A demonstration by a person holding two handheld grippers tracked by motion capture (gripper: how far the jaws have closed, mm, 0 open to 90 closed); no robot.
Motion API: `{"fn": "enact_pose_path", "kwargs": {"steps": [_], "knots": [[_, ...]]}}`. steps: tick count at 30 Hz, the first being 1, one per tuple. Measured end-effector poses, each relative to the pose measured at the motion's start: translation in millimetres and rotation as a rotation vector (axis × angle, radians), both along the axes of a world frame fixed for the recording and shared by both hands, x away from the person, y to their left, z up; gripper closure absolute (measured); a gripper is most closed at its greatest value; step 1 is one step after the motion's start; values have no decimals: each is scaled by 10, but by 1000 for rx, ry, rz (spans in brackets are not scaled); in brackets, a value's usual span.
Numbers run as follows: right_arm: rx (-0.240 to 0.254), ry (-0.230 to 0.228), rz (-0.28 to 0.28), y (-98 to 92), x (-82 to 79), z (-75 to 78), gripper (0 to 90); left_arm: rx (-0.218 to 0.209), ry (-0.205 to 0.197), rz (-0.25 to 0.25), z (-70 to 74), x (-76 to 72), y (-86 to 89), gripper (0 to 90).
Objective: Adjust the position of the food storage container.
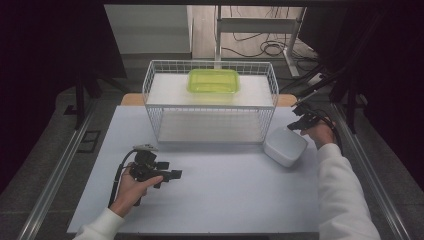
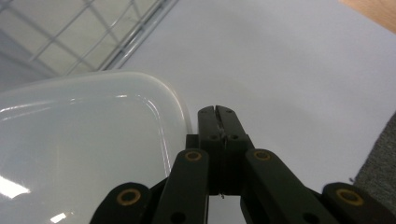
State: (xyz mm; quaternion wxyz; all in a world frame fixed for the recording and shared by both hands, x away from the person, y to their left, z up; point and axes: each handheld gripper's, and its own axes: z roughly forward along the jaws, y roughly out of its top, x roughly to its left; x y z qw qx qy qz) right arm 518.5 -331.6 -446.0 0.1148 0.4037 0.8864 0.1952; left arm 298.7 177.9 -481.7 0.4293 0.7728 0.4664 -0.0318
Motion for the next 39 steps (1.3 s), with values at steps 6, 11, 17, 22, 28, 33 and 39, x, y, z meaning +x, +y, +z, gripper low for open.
{"fn": "enact_pose_path", "kwargs": {"steps": [6,11,17,22,28,33,39], "knots": [[1,12,26,47,-153,-1,894,-12,5,-2,-1,7,2,246],[13,21,-2,122,-346,-8,894,-14,6,-8,-2,9,-9,246],[13,32,-19,190,-495,-8,894,-12,5,-15,-6,6,-17,246],[20,38,-15,301,-650,-18,894,-13,5,-17,-5,0,-30,247],[28,42,6,439,-818,-29,894,-7,7,-22,-8,-5,-46,247],[43,38,-2,432,-860,-38,894,-5,4,-20,-6,-11,-50,247],[78,33,-28,305,-922,-24,894,-6,3,-18,-2,-12,-43,247]]}}
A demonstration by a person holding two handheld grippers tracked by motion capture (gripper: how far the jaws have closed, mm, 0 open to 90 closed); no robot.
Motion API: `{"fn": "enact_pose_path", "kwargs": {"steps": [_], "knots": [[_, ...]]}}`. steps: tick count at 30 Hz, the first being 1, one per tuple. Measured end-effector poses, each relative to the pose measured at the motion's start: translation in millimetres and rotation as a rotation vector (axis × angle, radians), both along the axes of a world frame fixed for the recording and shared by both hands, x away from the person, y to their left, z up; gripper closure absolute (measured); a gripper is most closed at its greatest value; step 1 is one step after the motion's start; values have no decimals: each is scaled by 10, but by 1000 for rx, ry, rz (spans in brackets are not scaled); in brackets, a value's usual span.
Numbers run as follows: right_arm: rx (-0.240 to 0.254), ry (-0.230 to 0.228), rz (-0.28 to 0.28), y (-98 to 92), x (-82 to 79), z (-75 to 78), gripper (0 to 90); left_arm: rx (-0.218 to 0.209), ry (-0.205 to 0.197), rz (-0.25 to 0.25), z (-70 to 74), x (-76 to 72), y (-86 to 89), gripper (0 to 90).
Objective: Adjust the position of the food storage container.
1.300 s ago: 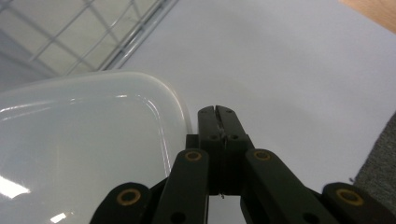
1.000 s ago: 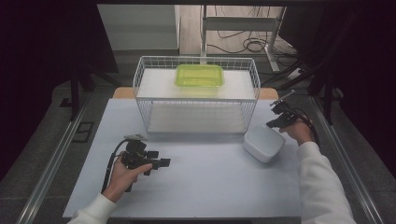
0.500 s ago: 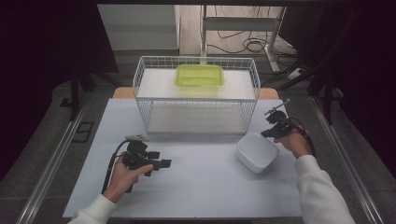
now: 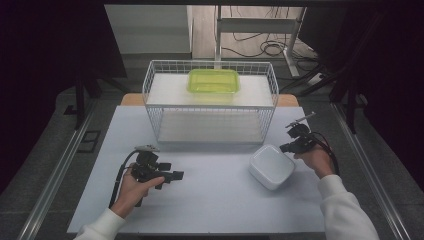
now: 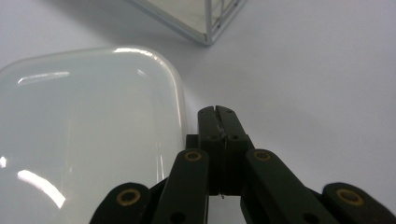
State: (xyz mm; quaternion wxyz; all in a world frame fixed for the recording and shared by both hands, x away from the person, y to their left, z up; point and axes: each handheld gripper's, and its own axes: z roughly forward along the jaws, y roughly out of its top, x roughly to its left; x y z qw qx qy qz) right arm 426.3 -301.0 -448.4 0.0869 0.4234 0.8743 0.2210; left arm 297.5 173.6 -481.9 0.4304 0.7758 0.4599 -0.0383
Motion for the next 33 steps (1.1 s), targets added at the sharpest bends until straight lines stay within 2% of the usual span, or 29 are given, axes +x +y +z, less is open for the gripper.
{"fn": "enact_pose_path", "kwargs": {"steps": [5,10,16,27,32,33], "knots": [[12,-14,-24,-196,-147,52,893,-1,1,0,-2,-4,-10,247],[13,-6,-42,-372,-297,29,893,1,1,-6,-5,-4,-32,247],[9,-2,-36,-408,-312,-15,893,5,1,-11,-5,-2,-51,247],[14,-31,39,-30,-56,18,893,12,4,-16,-9,-1,-36,250],[-26,-43,94,158,47,16,893,8,1,-13,-8,5,-22,250],[-30,-44,120,225,68,15,893,9,1,-14,-9,6,-20,250]]}}
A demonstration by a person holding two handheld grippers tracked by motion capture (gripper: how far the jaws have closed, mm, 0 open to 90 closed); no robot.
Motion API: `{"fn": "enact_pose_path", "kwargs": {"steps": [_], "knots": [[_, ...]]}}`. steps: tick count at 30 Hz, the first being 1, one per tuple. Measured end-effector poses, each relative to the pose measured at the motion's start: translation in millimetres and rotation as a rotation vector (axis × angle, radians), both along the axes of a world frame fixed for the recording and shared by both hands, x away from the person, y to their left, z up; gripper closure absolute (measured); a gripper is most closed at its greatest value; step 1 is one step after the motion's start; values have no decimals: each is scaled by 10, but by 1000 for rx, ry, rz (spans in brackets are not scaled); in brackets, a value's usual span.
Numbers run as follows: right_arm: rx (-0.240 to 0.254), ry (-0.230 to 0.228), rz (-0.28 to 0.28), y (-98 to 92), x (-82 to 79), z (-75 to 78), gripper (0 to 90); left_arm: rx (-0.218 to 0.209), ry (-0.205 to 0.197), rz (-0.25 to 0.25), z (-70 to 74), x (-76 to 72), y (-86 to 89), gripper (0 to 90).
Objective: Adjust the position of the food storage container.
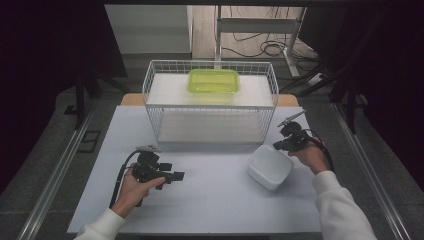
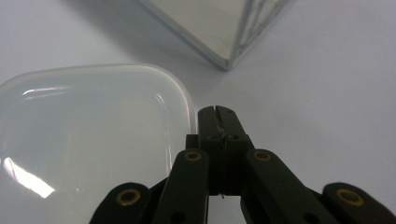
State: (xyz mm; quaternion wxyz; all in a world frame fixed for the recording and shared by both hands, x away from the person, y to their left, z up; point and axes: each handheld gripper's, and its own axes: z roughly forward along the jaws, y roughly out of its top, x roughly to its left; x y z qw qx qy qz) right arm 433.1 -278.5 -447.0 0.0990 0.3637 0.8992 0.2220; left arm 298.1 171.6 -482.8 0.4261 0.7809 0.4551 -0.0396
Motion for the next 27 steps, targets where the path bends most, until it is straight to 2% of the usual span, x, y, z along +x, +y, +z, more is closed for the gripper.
{"fn": "enact_pose_path", "kwargs": {"steps": [9,11,14,19,21,23,27], "knots": [[-24,-4,108,266,-16,-22,893,1,3,-3,-12,5,-10,249],[-21,-1,146,390,-36,-29,893,2,4,-3,-11,4,-13,250],[-18,1,165,466,-54,-35,893,3,3,-3,-11,3,-12,249],[-12,9,229,675,-123,-47,893,5,4,-3,-13,3,-5,250],[-12,11,234,697,-135,-48,893,5,4,-3,-14,3,-6,249],[-10,7,265,770,-168,-56,893,6,5,-3,-16,4,-8,250],[-12,8,276,799,-178,-61,893,7,4,-5,-16,2,-11,250]]}}
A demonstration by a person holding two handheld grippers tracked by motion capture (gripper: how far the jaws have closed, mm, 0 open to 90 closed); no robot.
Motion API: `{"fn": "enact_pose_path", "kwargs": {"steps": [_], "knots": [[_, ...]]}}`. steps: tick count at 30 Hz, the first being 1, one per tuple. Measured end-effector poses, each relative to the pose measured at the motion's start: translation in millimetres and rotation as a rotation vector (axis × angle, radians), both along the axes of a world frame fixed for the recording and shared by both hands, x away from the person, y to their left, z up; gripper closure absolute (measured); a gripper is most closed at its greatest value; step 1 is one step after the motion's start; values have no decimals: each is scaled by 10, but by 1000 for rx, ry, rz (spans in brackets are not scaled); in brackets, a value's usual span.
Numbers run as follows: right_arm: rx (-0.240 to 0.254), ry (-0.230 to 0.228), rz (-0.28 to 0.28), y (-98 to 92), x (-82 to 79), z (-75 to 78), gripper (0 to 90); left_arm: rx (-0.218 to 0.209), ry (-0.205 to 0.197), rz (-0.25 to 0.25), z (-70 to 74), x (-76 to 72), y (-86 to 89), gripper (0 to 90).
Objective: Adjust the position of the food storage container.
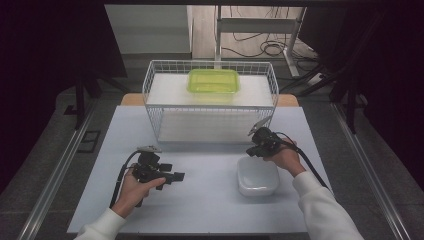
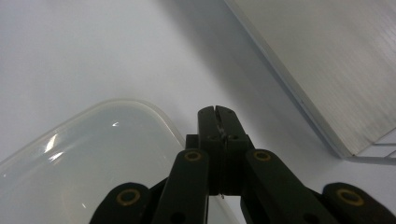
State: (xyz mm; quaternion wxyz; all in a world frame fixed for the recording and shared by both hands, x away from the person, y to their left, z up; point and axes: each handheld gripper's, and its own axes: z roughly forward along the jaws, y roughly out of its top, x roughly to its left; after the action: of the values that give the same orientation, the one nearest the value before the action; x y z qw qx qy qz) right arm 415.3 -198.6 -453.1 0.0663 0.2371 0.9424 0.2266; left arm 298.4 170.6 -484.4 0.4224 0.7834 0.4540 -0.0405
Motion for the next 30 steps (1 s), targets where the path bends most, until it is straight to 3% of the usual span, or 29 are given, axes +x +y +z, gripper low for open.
{"fn": "enact_pose_path", "kwargs": {"steps": [4,6,7,9,13,15,19,20,22,26,30], "knots": [[-4,-10,-21,-35,-3,31,893,-4,-1,5,7,-2,11,249],[30,-23,-64,-115,-15,103,893,-3,-3,7,12,-2,26,249],[65,-41,-113,-235,-47,195,893,-4,-4,8,14,-3,30,249],[76,-51,-137,-308,-70,240,893,-6,-4,13,15,-4,37,249],[116,-77,-258,-679,-225,382,893,-7,-5,14,18,-4,41,249],[137,-66,-320,-884,-317,397,893,-9,-4,13,18,-4,37,249],[134,-28,-374,-1131,-465,320,893,-11,-4,11,16,-1,26,249],[125,4,-390,-1214,-559,225,893,-12,-3,11,13,3,23,250],[124,18,-391,-1226,-589,187,893,-12,-3,12,13,4,22,250],[98,72,-382,-1187,-723,-66,892,-4,1,12,10,6,16,250],[89,94,-354,-1095,-753,-151,893,-1,-1,13,8,0,10,249]]}}
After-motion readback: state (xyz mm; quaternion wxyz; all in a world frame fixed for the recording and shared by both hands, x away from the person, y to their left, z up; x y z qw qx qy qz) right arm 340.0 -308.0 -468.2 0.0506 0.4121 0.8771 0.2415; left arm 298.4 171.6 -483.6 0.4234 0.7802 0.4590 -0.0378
